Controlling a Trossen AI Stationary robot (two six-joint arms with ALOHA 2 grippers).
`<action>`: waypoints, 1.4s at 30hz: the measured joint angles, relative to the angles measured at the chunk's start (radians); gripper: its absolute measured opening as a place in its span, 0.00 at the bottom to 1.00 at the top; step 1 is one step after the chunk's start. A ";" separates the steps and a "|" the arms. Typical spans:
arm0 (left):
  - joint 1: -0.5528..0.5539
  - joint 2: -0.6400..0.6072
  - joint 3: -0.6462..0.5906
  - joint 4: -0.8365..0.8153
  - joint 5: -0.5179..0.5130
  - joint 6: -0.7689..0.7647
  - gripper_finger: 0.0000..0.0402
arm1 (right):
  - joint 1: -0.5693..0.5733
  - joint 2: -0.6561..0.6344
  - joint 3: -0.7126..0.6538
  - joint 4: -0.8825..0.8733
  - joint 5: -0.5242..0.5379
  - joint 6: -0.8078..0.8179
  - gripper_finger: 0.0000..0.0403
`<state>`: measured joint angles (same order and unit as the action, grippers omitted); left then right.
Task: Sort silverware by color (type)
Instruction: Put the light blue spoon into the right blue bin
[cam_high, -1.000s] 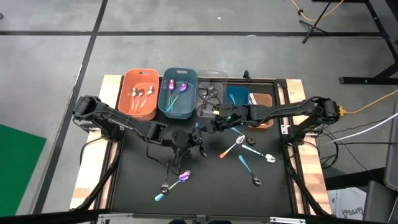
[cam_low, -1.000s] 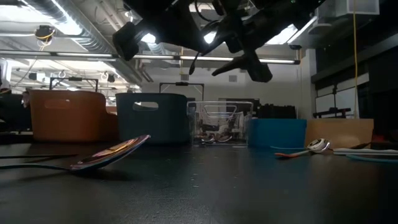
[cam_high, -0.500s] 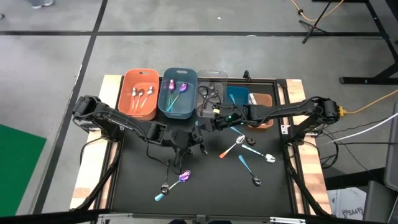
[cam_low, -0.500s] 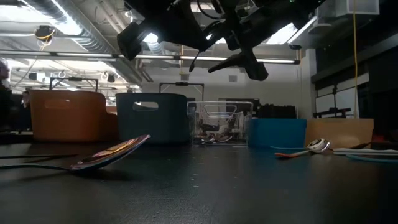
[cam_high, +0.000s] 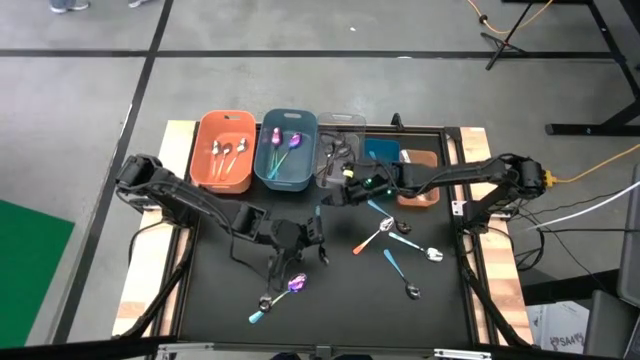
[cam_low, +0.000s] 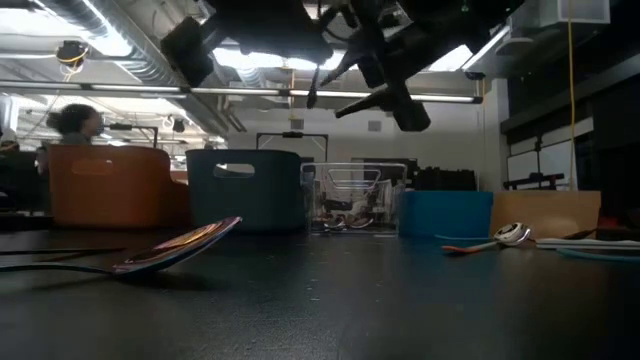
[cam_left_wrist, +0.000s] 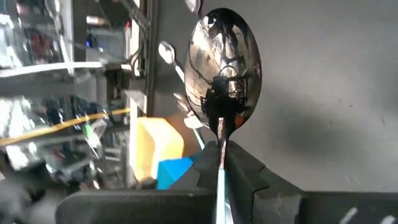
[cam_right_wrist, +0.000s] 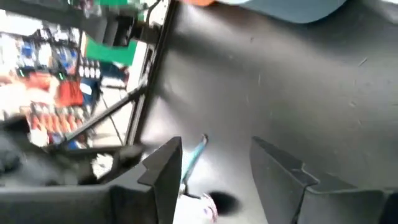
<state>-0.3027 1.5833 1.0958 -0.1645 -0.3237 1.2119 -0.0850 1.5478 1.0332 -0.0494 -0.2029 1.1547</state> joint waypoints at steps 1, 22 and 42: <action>-0.006 0.000 0.000 0.003 0.000 0.026 0.02 | -0.004 0.000 0.000 0.005 0.000 0.023 0.44; 0.007 0.000 0.000 0.076 -0.025 0.164 0.02 | 0.073 0.003 0.000 0.069 0.044 0.136 0.44; 0.009 0.001 -0.002 0.093 -0.059 0.188 0.04 | 0.073 0.003 0.000 0.090 0.072 0.135 0.01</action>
<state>-0.2933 1.5846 1.0943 -0.0711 -0.3830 1.4002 -0.0124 1.5513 1.0333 0.0408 -0.1306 1.2898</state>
